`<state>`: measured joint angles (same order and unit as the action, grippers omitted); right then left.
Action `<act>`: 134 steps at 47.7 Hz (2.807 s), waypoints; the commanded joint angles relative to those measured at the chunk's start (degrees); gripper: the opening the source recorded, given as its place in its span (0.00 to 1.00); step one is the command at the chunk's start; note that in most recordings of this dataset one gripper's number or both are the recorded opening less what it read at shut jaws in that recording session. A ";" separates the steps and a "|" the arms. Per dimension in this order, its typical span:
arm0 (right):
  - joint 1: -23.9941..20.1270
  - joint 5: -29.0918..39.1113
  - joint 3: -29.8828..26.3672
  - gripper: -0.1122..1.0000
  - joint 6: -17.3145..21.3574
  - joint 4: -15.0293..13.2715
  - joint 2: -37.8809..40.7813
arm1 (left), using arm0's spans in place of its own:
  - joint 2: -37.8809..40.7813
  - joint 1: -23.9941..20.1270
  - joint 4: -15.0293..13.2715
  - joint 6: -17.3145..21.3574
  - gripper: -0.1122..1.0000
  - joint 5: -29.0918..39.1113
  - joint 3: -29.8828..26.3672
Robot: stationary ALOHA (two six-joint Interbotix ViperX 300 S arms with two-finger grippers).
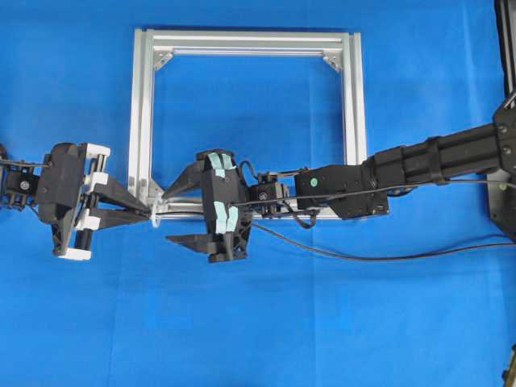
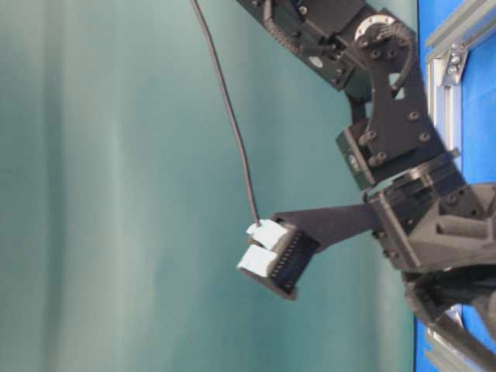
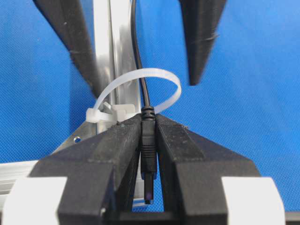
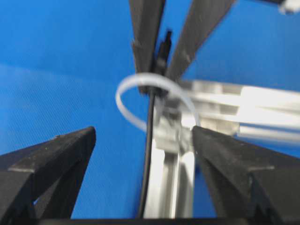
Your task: Insert the wire through the string loop located on the left side.
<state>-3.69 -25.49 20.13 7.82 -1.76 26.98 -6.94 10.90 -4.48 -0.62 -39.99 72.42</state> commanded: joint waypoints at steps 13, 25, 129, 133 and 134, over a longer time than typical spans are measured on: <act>-0.18 -0.26 6.94 0.91 0.00 0.18 -8.53 | -6.15 0.18 0.18 -0.35 0.17 2.64 2.29; -0.44 -1.93 15.03 0.91 0.00 0.18 -15.03 | -10.99 0.18 0.18 -0.88 0.17 5.36 6.33; -0.53 -2.20 14.24 0.91 -0.44 -0.18 -18.28 | -35.77 0.18 0.18 -8.70 0.80 37.71 0.00; -0.53 -0.79 13.80 0.91 -0.44 -0.09 -19.60 | -39.02 0.18 0.18 -8.70 0.80 37.71 -0.53; -0.53 -0.53 13.71 0.91 -0.44 -0.18 -19.86 | -39.73 0.18 0.18 -8.61 0.80 37.71 -0.62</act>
<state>-4.04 -26.81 35.16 7.38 -1.85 10.02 -44.30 10.90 -4.48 -9.40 -1.85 73.30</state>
